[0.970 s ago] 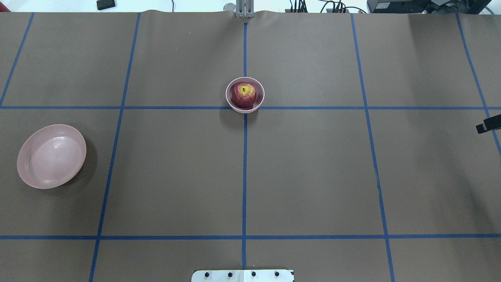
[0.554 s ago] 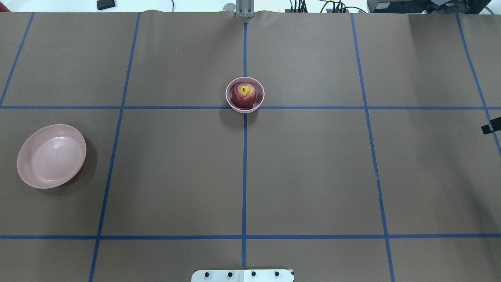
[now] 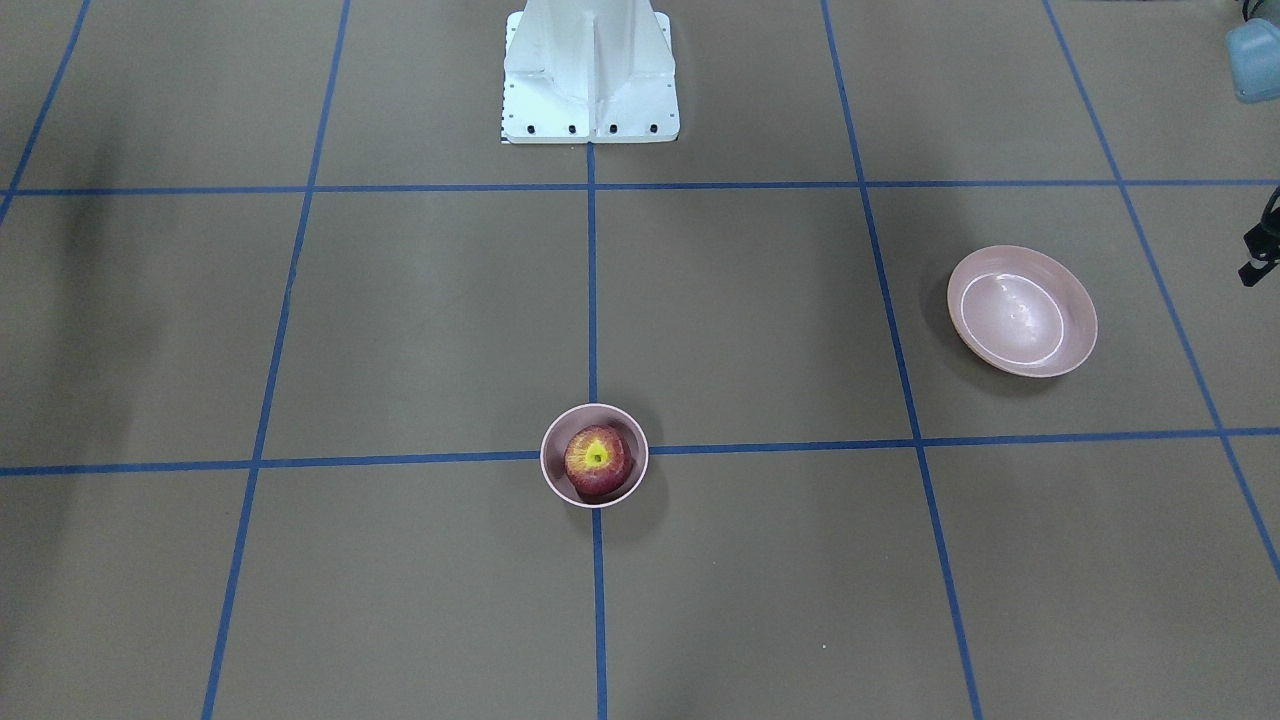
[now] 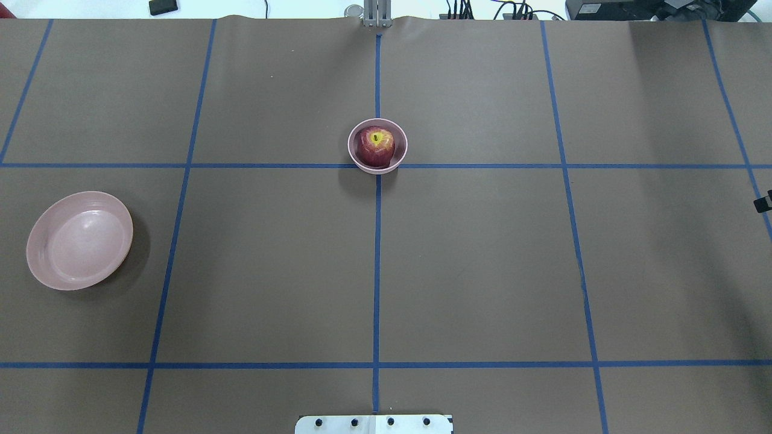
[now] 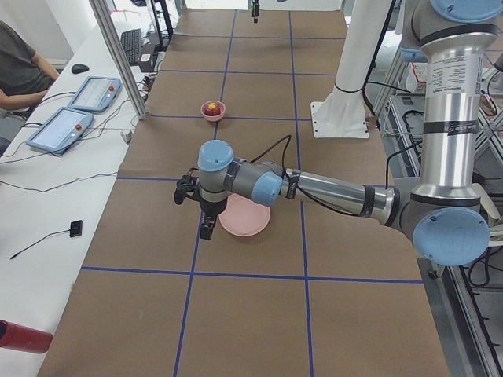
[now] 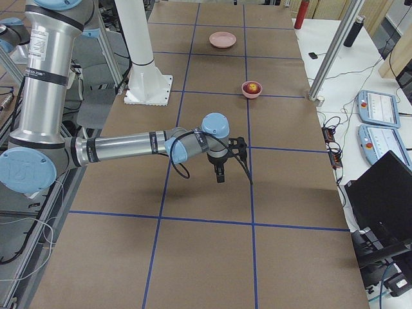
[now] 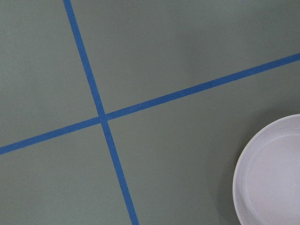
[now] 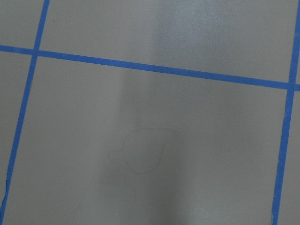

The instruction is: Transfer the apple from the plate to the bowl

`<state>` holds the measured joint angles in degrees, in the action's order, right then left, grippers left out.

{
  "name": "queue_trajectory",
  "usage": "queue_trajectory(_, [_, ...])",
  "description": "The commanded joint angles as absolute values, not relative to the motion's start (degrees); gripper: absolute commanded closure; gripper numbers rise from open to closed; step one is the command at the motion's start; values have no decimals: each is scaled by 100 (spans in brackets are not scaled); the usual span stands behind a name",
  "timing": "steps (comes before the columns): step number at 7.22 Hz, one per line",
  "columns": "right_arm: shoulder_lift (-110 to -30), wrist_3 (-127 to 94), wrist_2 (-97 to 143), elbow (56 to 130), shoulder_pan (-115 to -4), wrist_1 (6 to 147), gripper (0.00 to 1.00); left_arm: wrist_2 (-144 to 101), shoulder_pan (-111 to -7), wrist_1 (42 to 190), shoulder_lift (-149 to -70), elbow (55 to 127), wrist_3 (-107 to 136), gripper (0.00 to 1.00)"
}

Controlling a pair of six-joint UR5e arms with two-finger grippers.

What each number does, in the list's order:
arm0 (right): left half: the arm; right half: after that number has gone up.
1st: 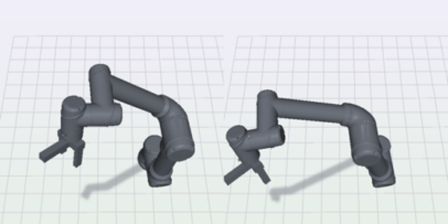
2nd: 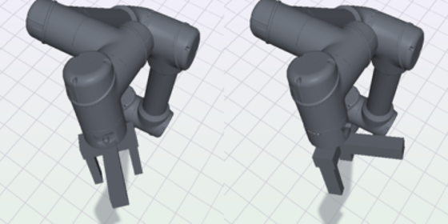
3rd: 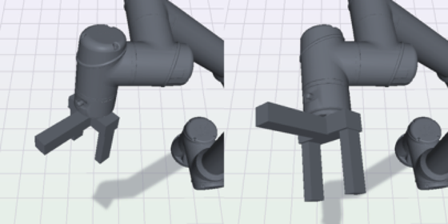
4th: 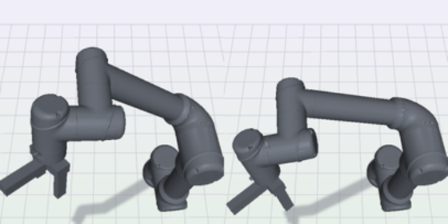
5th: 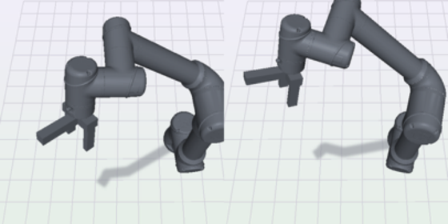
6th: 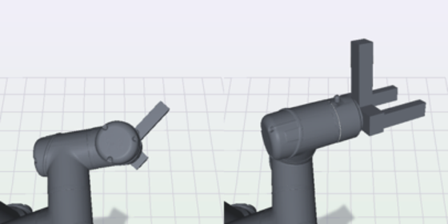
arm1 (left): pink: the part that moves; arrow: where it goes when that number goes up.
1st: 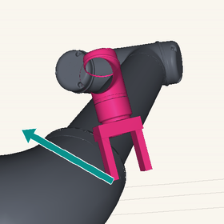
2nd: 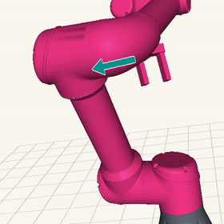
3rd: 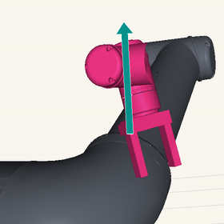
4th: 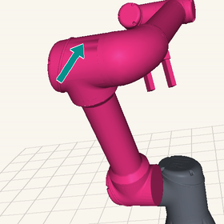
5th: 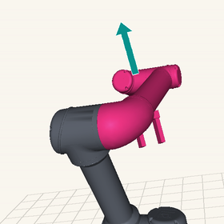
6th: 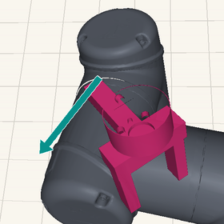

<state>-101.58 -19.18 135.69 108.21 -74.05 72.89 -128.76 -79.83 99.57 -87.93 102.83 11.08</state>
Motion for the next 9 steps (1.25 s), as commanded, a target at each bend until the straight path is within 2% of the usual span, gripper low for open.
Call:
queue_trajectory(1, [-10160,-1907,13570,10819,-7435,7304,1,-12911,-7989,9993,-8737,10319,1099,2])
queue_trajectory(2, [-10160,-1899,13579,10845,-7514,7312,1,-13207,-7972,9984,-8658,10571,1160,2])
queue_trajectory(9, [-10116,-1750,13650,10819,-7497,7330,1,-13157,-7972,9984,-8613,10284,1151,2])
